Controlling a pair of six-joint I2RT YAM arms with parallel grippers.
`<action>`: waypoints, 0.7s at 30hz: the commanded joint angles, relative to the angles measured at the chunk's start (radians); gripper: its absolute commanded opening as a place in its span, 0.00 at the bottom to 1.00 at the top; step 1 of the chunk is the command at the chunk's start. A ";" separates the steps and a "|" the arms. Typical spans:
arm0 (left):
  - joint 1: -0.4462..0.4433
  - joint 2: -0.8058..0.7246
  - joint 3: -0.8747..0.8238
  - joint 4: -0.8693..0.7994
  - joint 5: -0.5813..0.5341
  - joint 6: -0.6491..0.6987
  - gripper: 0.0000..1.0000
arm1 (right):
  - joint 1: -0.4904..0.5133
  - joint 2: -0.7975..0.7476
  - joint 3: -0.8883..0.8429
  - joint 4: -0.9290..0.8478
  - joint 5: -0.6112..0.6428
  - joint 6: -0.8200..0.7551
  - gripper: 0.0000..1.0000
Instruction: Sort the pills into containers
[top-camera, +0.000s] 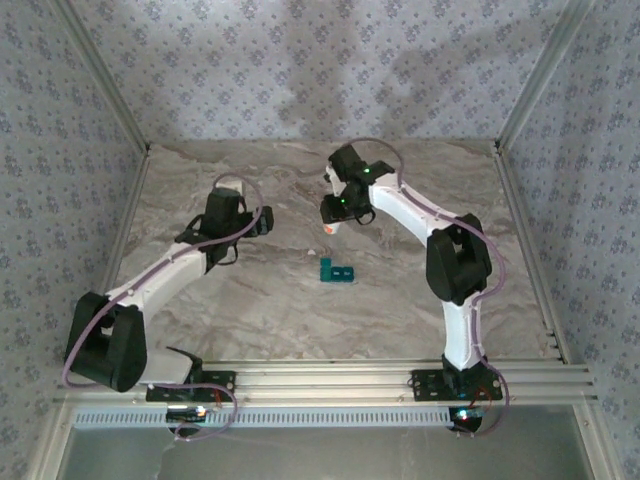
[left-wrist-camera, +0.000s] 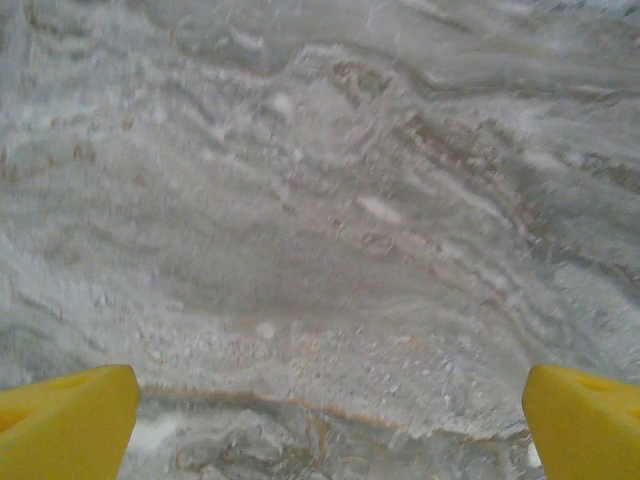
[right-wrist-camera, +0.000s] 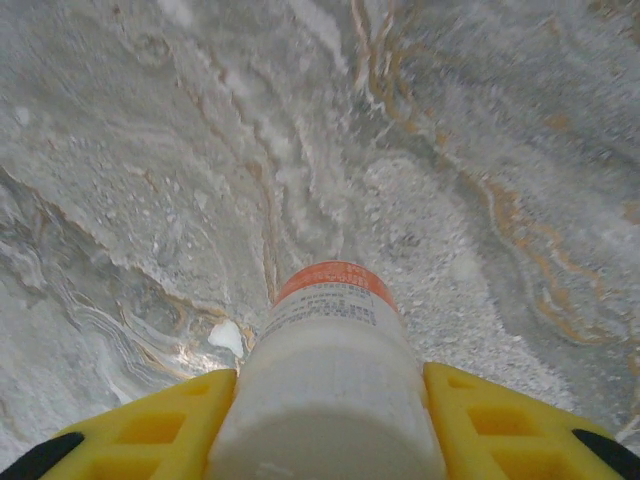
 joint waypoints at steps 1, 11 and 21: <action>0.010 0.008 0.091 -0.063 0.026 0.059 0.98 | -0.022 -0.020 0.075 -0.015 -0.055 0.017 0.42; 0.002 0.088 0.086 0.037 0.122 0.230 0.98 | -0.062 -0.010 0.209 -0.111 -0.139 -0.015 0.42; -0.002 0.089 -0.079 0.364 0.387 0.364 0.98 | -0.111 0.001 0.308 -0.197 -0.265 -0.055 0.42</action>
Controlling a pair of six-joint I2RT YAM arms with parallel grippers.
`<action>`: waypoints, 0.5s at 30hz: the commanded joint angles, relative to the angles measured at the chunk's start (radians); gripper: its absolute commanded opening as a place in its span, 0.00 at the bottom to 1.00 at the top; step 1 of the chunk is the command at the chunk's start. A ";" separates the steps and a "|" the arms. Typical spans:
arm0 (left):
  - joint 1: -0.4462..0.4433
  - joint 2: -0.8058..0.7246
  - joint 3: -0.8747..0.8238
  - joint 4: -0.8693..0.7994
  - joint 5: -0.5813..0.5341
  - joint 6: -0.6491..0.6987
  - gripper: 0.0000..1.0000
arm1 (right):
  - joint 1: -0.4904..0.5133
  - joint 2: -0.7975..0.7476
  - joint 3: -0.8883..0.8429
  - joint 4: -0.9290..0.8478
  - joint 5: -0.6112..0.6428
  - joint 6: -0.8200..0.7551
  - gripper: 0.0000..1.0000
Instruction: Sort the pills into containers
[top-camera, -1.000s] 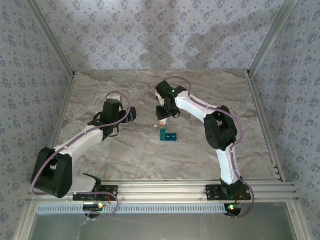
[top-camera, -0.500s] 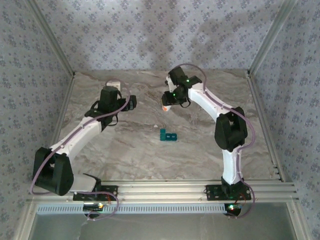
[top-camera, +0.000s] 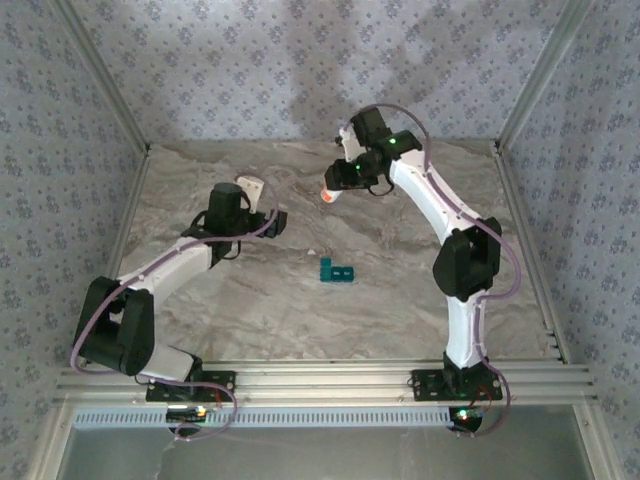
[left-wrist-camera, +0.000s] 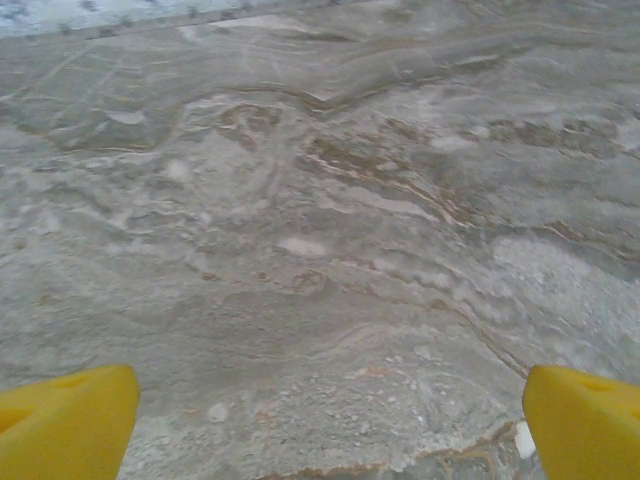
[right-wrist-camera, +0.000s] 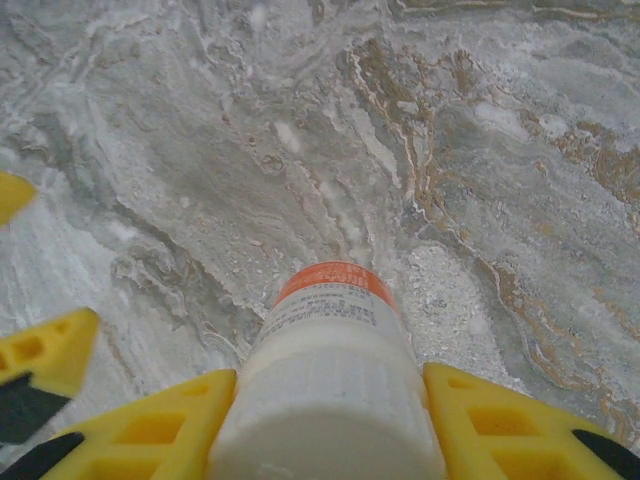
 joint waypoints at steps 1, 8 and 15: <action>-0.010 0.006 -0.035 0.183 0.149 0.076 0.98 | -0.023 0.001 0.038 -0.058 -0.097 -0.023 0.43; -0.045 0.039 -0.068 0.291 0.268 0.164 0.98 | -0.023 -0.012 0.018 -0.054 -0.169 -0.039 0.41; -0.067 0.083 -0.037 0.330 0.357 0.187 0.98 | -0.011 -0.031 0.024 -0.117 -0.219 -0.062 0.42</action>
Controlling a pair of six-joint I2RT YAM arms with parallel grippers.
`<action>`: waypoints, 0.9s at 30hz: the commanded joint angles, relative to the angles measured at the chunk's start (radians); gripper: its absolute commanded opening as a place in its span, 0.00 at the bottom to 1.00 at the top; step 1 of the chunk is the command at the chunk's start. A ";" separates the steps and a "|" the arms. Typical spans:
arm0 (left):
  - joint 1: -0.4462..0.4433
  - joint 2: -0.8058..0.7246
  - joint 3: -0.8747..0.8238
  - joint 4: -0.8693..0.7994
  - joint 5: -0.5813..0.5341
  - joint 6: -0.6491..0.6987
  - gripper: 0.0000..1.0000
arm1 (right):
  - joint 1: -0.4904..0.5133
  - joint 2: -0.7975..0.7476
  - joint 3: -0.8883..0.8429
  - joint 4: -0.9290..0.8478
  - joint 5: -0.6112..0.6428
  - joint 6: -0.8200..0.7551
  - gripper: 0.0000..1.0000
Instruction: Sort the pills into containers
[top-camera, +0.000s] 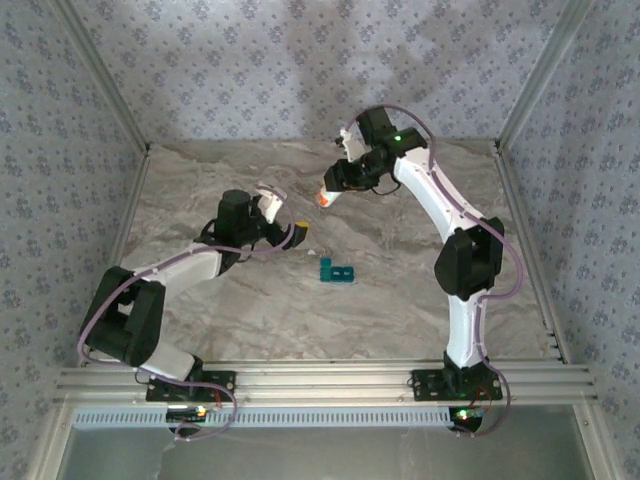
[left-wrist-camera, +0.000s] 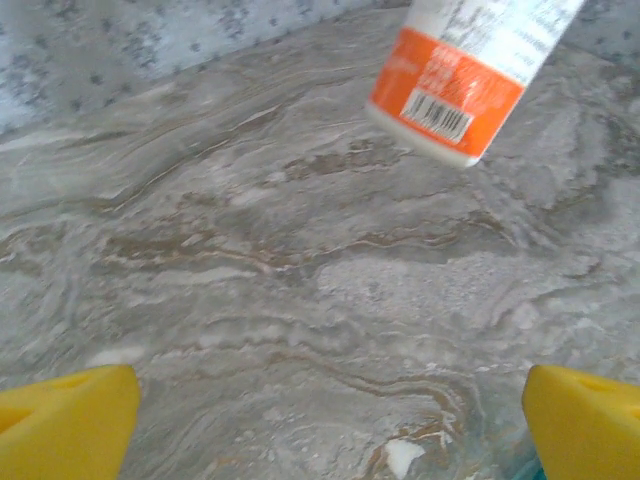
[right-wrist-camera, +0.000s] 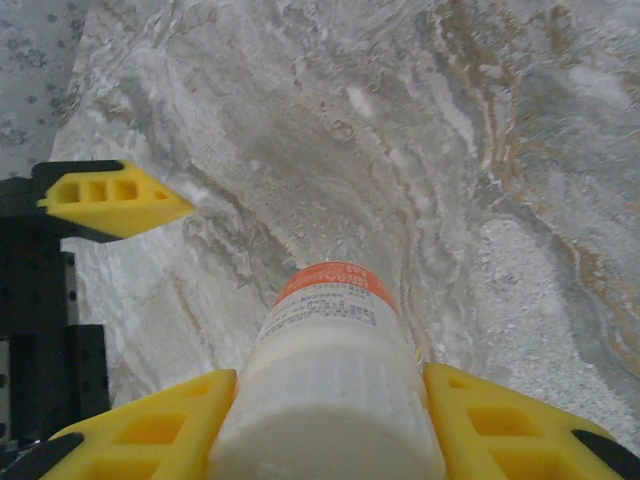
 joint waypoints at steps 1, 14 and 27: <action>-0.016 0.028 0.032 0.072 0.072 0.037 0.98 | 0.006 -0.030 0.026 -0.076 -0.062 -0.040 0.42; -0.059 0.097 0.056 0.216 0.117 0.000 0.96 | 0.058 -0.041 0.043 -0.135 -0.085 -0.055 0.42; -0.062 0.097 0.050 0.207 0.138 -0.040 0.77 | 0.078 -0.050 -0.008 -0.093 -0.179 -0.027 0.42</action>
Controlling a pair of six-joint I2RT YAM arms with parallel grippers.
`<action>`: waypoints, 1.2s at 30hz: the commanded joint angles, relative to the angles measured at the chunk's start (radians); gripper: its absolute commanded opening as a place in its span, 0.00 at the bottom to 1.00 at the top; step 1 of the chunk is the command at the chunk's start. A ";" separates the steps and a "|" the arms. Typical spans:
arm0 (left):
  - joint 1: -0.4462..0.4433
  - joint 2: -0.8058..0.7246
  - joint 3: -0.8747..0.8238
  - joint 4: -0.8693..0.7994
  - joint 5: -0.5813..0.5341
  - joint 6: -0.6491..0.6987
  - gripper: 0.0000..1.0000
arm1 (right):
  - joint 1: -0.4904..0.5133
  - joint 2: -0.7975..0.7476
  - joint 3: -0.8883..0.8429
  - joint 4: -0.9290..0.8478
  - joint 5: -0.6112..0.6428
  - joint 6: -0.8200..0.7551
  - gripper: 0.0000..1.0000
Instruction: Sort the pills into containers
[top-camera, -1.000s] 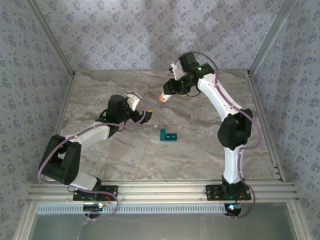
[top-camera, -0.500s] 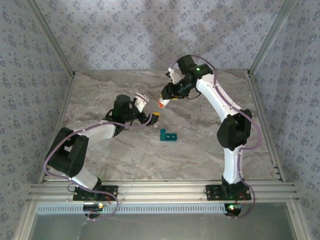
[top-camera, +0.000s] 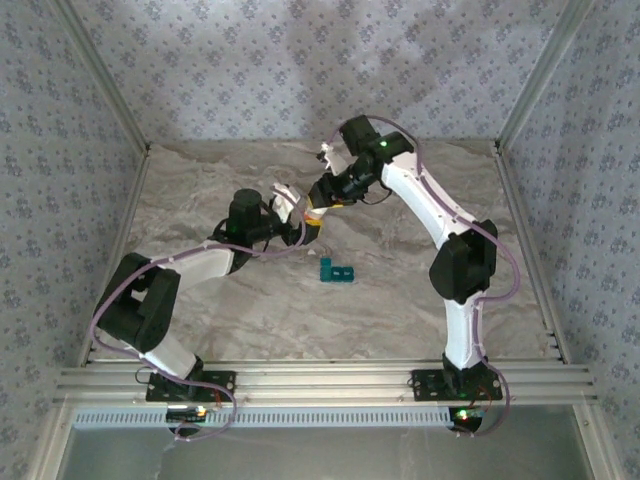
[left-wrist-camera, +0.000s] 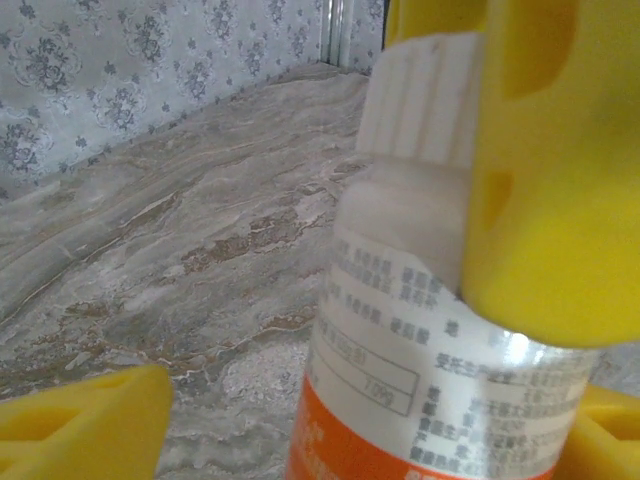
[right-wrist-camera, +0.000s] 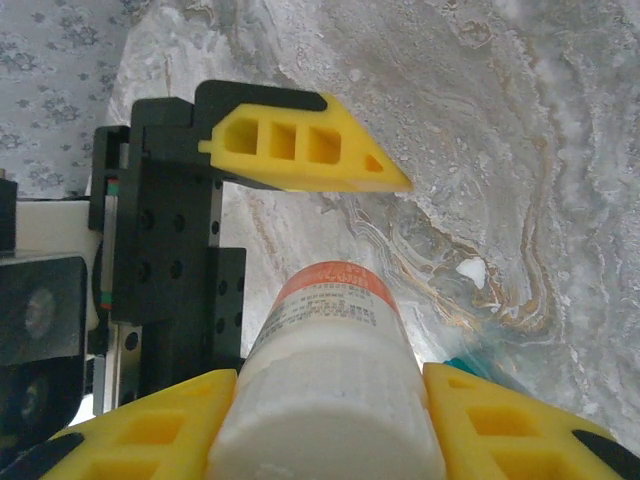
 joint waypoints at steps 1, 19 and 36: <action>-0.005 0.007 0.023 0.015 0.031 -0.010 0.76 | -0.006 -0.048 -0.022 0.010 -0.066 0.013 0.42; -0.007 0.003 0.028 0.001 0.046 -0.022 0.56 | -0.032 -0.106 -0.174 0.138 -0.158 0.080 0.42; -0.006 0.008 0.045 0.001 0.055 -0.046 0.38 | -0.049 -0.131 -0.247 0.225 -0.196 0.148 0.41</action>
